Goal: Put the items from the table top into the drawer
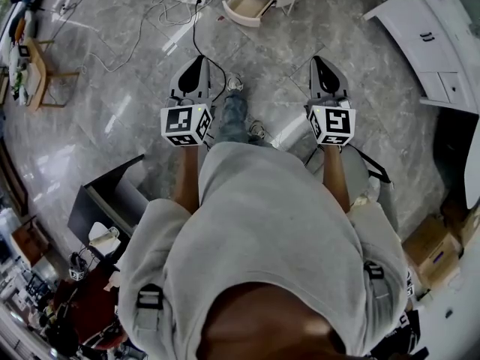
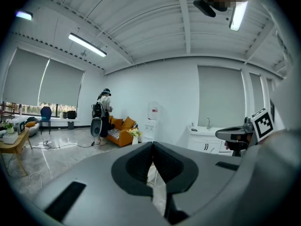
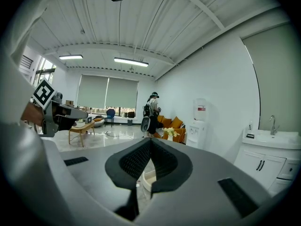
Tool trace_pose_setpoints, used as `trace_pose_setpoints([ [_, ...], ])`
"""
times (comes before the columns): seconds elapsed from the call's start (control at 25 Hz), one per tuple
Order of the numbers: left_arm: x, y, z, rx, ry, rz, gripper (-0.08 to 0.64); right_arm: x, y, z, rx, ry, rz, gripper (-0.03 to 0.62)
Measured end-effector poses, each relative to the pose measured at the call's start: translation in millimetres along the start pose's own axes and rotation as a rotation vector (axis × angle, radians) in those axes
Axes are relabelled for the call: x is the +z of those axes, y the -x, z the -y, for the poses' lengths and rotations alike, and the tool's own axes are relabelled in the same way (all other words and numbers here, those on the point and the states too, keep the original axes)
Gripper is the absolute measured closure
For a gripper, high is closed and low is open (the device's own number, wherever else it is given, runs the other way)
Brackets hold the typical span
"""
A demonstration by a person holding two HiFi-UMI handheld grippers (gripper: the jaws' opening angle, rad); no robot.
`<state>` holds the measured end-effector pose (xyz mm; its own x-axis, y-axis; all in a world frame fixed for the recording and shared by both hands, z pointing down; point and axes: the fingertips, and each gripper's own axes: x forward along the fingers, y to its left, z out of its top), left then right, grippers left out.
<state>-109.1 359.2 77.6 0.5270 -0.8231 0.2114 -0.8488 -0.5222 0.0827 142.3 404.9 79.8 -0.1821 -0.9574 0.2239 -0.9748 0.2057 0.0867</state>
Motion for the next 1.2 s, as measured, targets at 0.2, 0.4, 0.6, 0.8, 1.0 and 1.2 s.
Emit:
trace_pose_setpoints([
  [0.2,3.1,-44.2,-21.2,-0.015,0.016,-0.004,0.545,2.1,-42.6,11.9,-0.011,0.001,-0.015,0.569],
  [0.4,14.4,-101.8,-54.6,-0.030,0.037,-0.008,0.545,16.7,-106.5,21.2,-0.011,0.016,-0.031,0.569],
  [0.6,32.2,-161.6,-94.0,-0.060,0.045,-0.016,0.545,38.4,-171.8,35.4,-0.039,0.017,-0.038,0.569],
  [0.8,53.1,-218.6,-131.3,-0.090,0.047,-0.002,0.545,57.9,-230.4,51.4,-0.079,0.028,-0.039,0.569],
  [1.0,68.2,-265.8,-164.7,-0.109,0.043,0.020,0.545,69.9,-279.5,58.7,-0.105,0.047,-0.044,0.569],
  [1.2,65.0,-297.4,-182.9,-0.124,0.055,0.003,0.545,66.4,-307.2,64.1,-0.118,0.046,-0.066,0.569],
])
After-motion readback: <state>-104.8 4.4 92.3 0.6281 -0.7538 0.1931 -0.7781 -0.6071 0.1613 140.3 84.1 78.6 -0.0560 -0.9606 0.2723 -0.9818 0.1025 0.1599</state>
